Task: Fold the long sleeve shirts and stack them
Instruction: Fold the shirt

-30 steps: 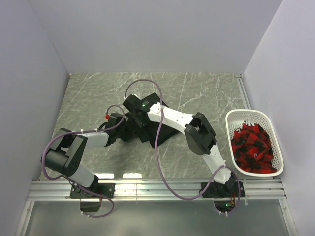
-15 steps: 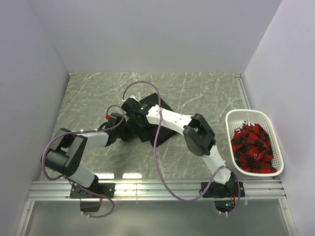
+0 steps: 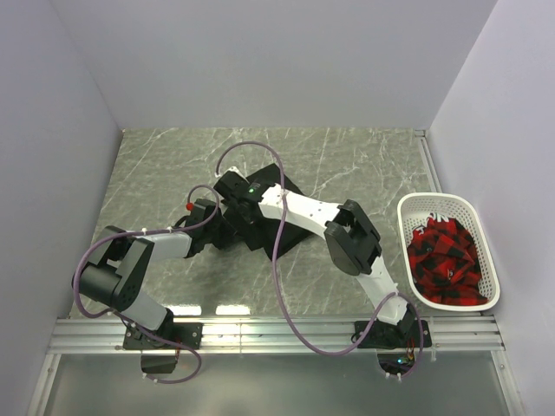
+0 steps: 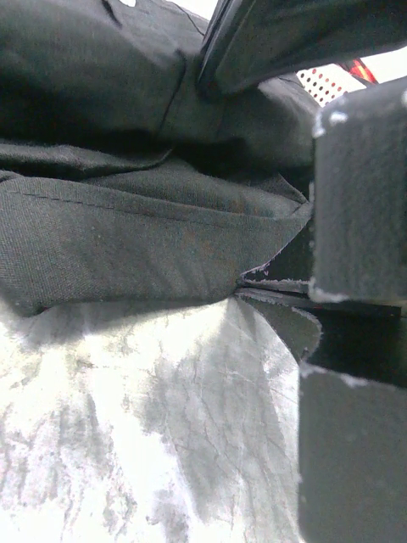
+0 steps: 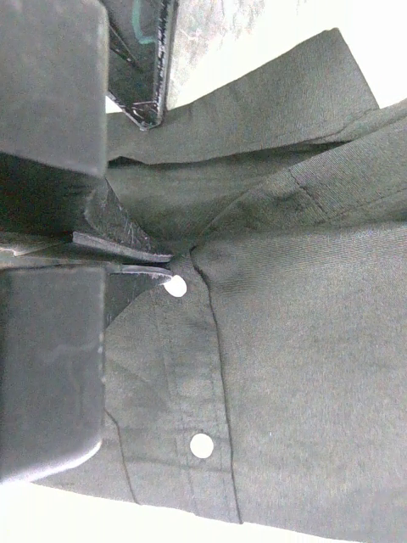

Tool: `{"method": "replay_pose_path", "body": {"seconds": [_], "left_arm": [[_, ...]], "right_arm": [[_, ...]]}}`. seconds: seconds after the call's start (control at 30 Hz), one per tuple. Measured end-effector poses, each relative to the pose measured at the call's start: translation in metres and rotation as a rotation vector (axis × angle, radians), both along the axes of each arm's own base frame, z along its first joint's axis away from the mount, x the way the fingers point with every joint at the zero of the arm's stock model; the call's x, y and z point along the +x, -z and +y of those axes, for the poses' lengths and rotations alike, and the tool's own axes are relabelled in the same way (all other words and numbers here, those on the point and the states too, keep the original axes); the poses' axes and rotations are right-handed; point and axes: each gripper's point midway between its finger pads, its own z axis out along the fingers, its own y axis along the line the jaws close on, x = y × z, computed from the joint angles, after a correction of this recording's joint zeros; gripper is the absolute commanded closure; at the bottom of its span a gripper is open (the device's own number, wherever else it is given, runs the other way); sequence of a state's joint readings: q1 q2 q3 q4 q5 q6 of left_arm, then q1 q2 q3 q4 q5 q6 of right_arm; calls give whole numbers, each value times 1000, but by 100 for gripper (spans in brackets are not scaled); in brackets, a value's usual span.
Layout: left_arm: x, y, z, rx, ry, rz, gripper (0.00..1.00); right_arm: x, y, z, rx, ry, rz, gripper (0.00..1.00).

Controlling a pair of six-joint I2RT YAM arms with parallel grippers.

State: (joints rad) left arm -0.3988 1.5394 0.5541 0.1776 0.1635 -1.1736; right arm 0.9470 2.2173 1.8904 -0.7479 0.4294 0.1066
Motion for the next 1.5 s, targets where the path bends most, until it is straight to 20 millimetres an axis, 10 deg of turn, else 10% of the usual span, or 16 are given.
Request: {"method": "replay_pose_path", "body": {"seconds": [0.8,0.97,1.23,1.5], "left_arm": [[0,0,1,3,-3,-2,100],[-2,-1,4,10,-12,-5,98],[-9,-8,16,49,-44,-16,77],[-7,-62,45,95,-109,-141,30]], "right_arm": [[-16,-16,11,79,-23,40,100],[-22,-9,15,102,-30,74,77],[-32,-23,25,180,-50,107,56],[-39,-112,-2,541,-17,102,53]]}}
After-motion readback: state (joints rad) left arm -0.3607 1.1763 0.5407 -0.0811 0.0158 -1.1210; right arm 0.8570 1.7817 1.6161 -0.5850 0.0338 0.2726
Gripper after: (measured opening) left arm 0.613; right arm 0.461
